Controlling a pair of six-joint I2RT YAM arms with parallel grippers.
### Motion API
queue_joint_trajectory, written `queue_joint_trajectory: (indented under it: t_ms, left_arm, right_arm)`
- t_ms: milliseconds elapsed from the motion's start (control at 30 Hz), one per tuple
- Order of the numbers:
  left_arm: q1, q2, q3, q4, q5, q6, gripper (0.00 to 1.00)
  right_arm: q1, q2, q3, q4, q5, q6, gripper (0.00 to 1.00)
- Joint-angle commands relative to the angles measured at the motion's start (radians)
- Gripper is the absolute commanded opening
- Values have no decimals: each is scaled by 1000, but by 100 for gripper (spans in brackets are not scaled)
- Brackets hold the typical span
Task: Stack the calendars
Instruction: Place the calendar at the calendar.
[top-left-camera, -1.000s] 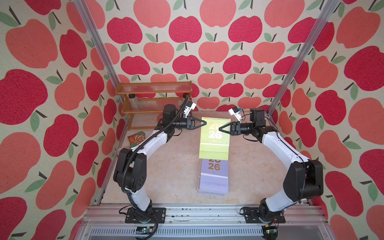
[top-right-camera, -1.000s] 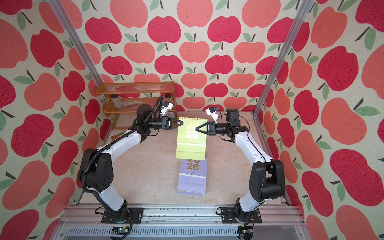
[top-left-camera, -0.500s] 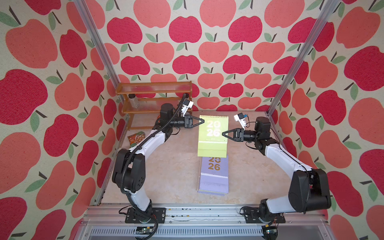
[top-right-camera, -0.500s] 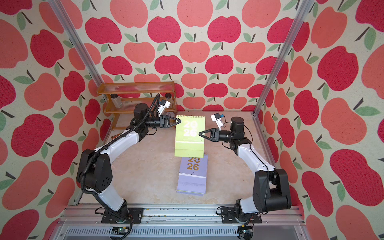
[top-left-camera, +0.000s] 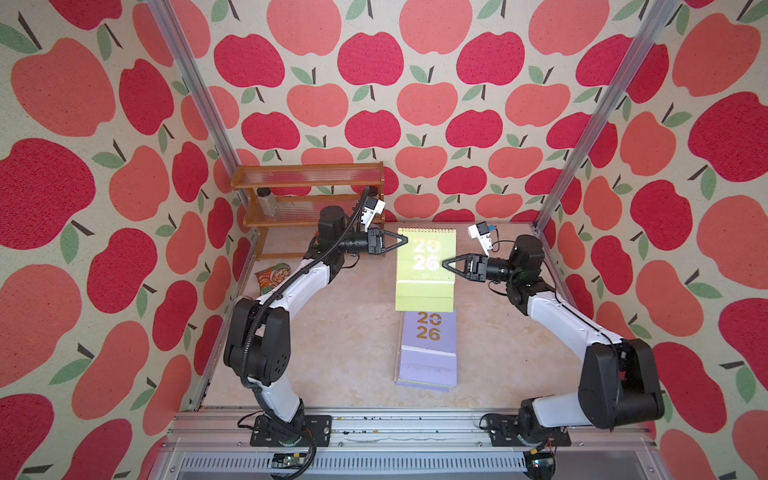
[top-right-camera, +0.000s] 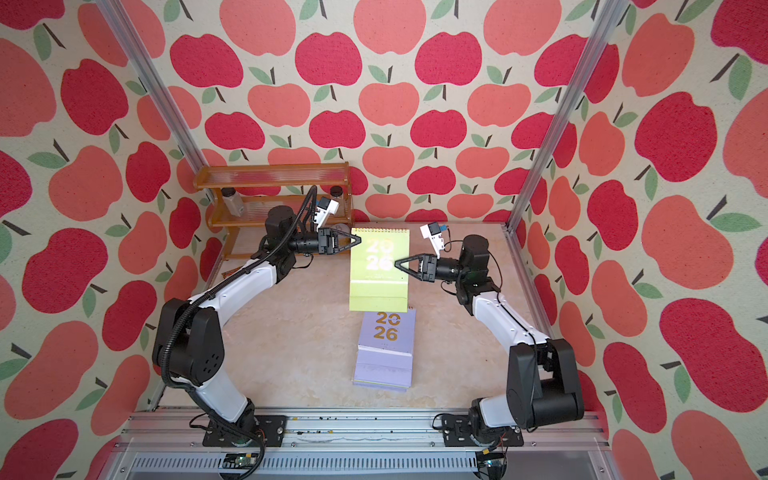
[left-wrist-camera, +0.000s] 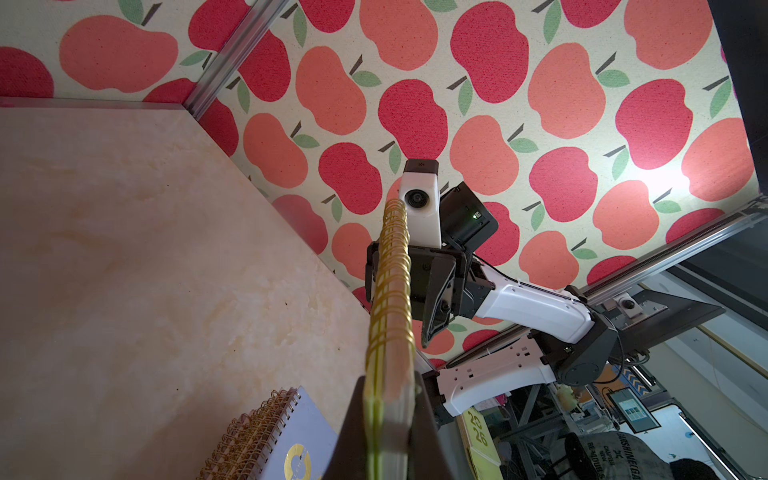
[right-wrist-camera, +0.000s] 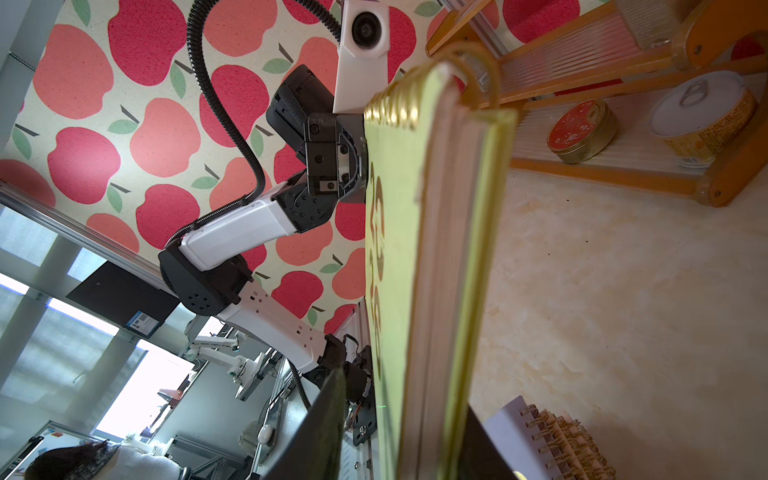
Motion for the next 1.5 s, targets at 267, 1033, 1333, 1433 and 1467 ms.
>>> queue_joint_trajectory:
  t_ms: [267,1033,1333,1433,1467]
  left_arm:
    - [0,-32,7,60,1,-17,0]
    - [85,-114,-101,57,-68,-20,84]
    - [83,-125,-102,55,-64,-25,84]
    - [83,-124,-104,55,-65,-27,84]
    - [83,-125,-104,55,-65,-27,84]
  right_arm:
    - [23,22,-13,60,19,35,7]
    - [27,-282,-347,-394,144,98,0]
    - [52,-334,-441,-361,180,135,0]
    - [61,-324,-463,-330,186,153,0]
    - [65,-319,-468,-326,188,154,0]
